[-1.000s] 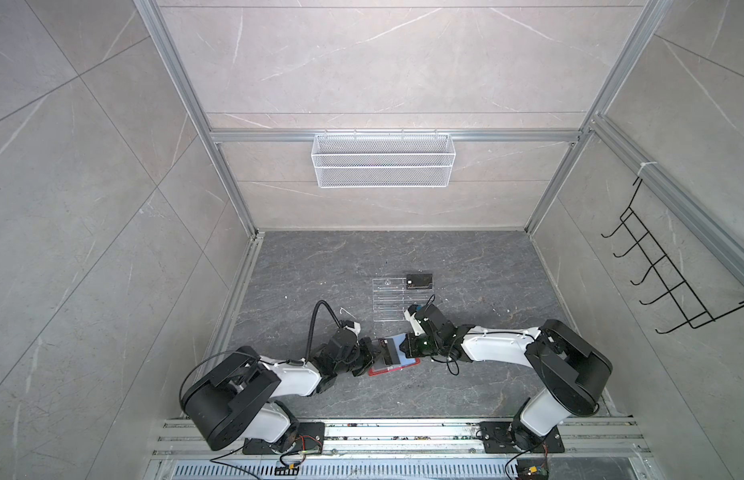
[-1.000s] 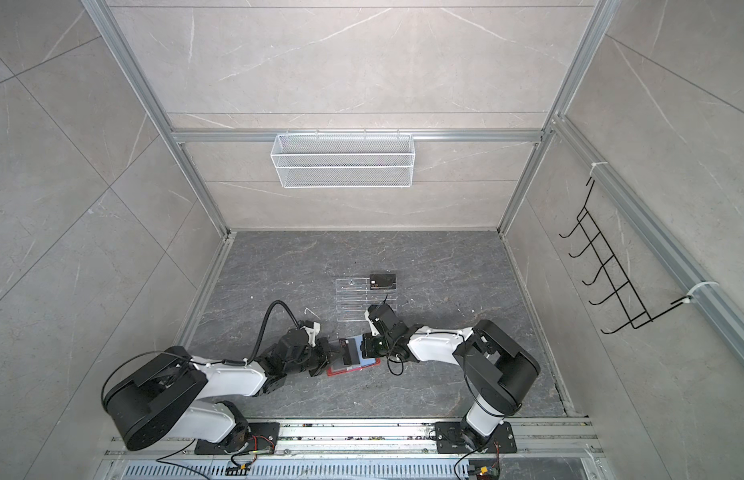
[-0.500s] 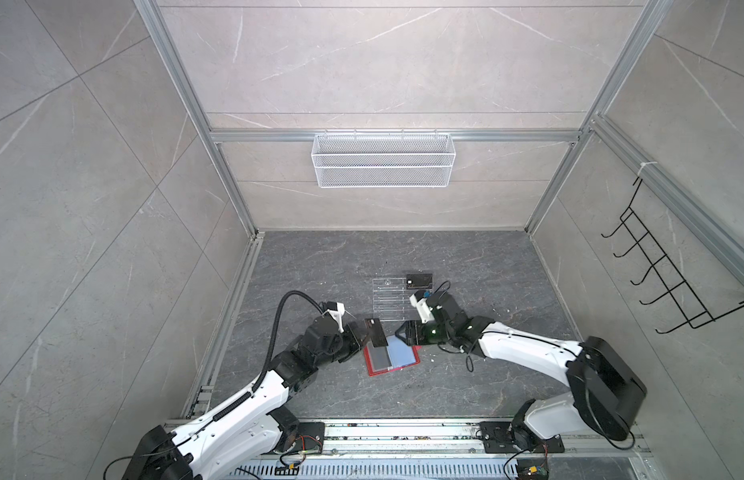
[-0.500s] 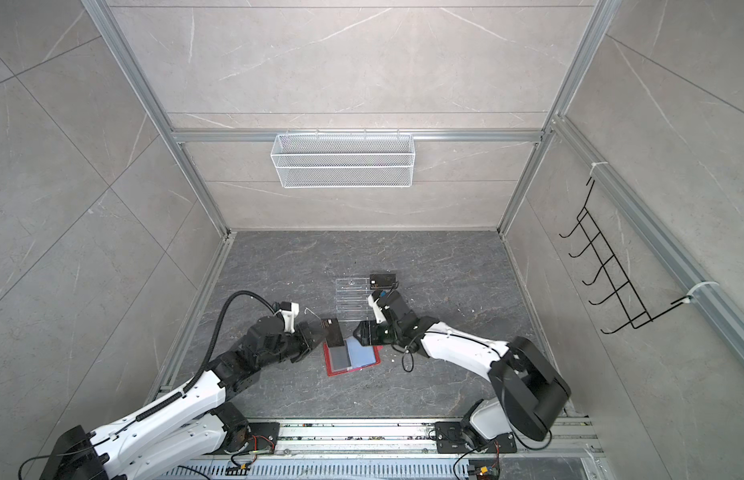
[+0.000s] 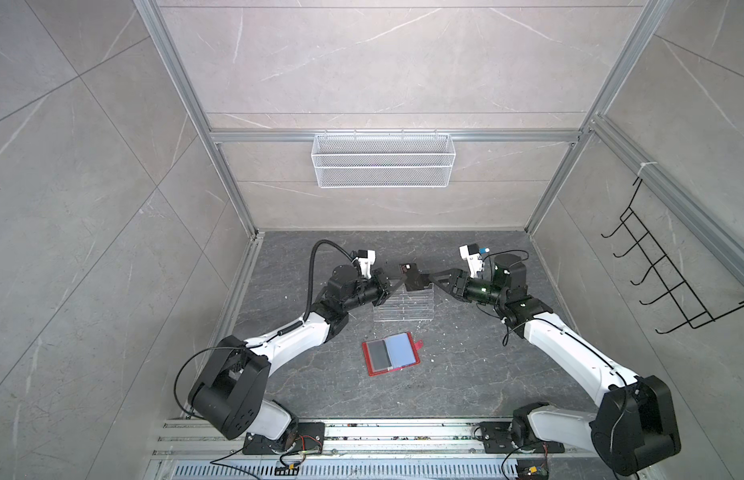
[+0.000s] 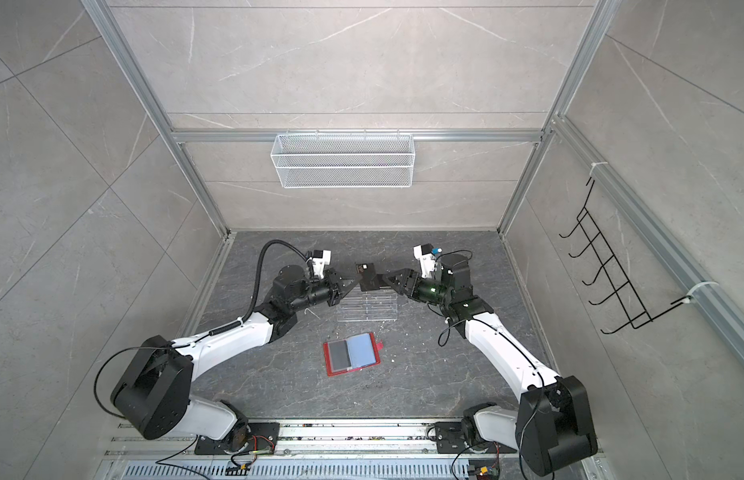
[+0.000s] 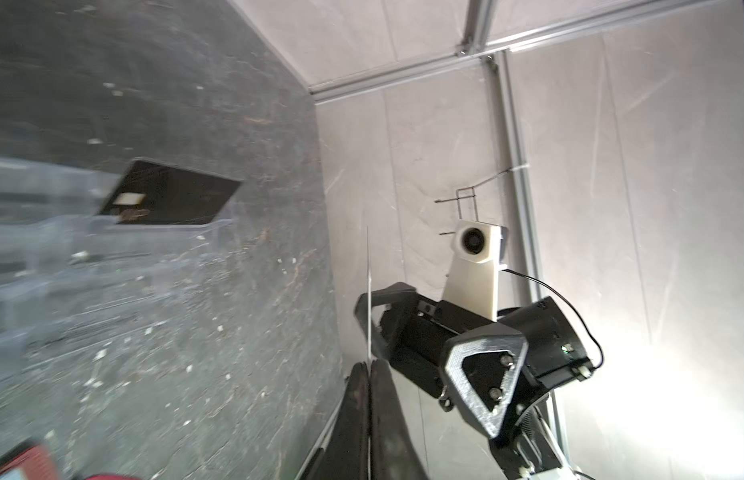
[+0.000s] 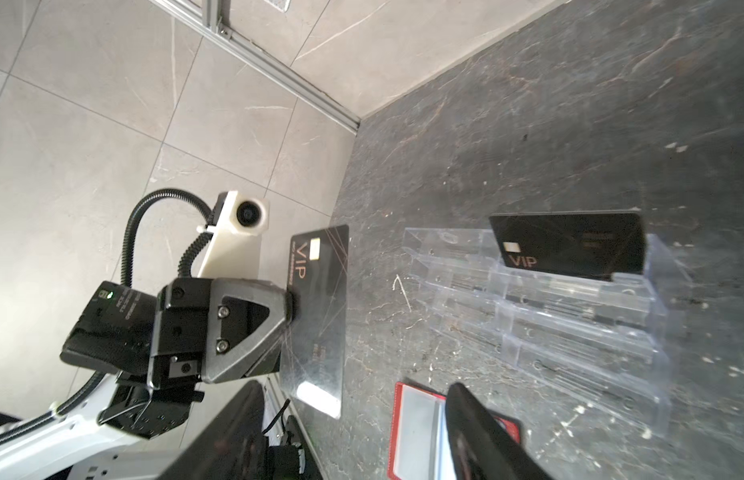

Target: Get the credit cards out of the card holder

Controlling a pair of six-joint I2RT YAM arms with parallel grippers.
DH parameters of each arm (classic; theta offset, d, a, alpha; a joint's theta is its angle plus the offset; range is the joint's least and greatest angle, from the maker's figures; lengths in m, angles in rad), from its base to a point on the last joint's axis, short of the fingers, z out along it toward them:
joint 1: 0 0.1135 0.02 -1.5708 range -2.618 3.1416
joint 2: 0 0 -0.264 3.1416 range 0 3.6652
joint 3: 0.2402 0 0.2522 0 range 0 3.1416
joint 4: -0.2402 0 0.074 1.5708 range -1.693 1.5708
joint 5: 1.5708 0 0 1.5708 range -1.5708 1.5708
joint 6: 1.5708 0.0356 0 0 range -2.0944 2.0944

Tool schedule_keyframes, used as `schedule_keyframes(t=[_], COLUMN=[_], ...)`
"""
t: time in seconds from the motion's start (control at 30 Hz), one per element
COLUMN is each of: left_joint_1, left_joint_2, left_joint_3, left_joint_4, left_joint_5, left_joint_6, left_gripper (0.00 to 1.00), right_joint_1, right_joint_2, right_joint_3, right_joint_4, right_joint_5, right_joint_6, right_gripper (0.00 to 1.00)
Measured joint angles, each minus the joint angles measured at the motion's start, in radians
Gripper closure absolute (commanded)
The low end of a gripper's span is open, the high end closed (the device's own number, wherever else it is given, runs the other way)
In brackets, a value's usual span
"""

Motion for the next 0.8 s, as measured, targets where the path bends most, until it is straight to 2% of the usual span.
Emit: schedule_keyframes(t=[0.23, 0.6, 0.73, 0.8], left_joint_1=[-0.035, -0.055, -0.052, -0.046], left_joint_2=[0.071, 0.103, 0.106, 0.089], left_joint_3=[0.02, 0.001, -0.026, -0.047], left_joint_4=[0.137, 0.185, 0.19, 0.14], left_joint_5=[0.037, 0.037, 0.042, 0.037], left_joint_6=[-0.049, -0.069, -0.061, -0.037], left_gripper=[1.0, 1.0, 0.65, 0.55], right_joint_1=[0.0, -0.003, -0.002, -0.003], right_joint_2=[0.029, 0.056, 0.052, 0.039], right_joint_3=[-0.032, -0.051, -0.05, -0.037], right_joint_4=[0.142, 0.255, 0.225, 0.139], right_joint_5=[-0.059, -0.1, -0.109, -0.1], right_joint_6=[0.08, 0.153, 0.12, 0.051], right_gripper=[0.47, 0.97, 1.0, 1.0])
